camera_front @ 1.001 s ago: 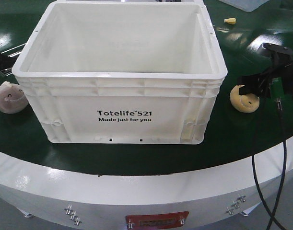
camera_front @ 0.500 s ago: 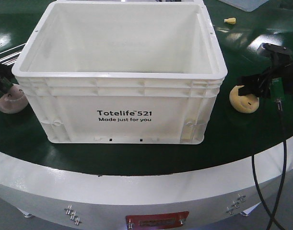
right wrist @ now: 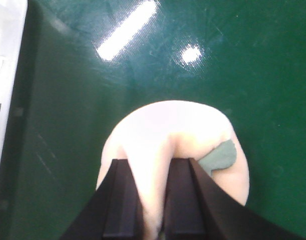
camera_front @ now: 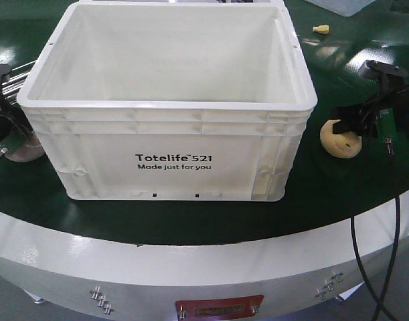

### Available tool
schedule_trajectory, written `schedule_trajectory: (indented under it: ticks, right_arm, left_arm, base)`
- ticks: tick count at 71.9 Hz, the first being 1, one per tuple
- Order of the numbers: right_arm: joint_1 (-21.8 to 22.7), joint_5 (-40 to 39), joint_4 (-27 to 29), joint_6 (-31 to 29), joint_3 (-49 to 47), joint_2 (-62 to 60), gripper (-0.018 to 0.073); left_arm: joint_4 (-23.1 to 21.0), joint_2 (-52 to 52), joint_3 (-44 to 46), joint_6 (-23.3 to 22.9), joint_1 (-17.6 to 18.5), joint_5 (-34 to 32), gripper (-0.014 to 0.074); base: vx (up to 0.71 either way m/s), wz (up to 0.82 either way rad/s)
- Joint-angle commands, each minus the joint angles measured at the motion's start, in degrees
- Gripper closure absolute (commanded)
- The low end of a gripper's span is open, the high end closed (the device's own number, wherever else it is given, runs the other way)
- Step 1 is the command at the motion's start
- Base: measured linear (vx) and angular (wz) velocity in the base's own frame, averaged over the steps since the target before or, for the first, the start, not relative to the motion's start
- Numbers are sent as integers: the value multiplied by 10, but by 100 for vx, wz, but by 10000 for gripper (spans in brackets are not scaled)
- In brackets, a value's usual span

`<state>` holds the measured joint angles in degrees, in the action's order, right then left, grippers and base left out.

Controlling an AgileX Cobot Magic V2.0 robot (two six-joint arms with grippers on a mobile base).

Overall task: Place moving items into box and shelve
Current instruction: 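Close both grippers and lift the plush balls over the crate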

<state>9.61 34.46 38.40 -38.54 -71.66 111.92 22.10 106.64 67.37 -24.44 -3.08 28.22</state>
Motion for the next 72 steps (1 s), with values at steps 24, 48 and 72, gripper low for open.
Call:
schedule_trajectory:
  ticks: [24,48,72]
  right_arm:
    - [-2,41,-1,-1,-6,-18,567]
    - [-2,37,-2,-9,-6,-22,564]
    - [-2,-1,-2,-18,-6,-92,564]
  left_arm:
    - [-30,26,6,17,1,33,517]
    - [-32,5,6,26,1,1,605]
    - [-32,-101,6,22,1,-97,603]
  base:
    - [0,0]
    - [0,0]
    - [0,0]
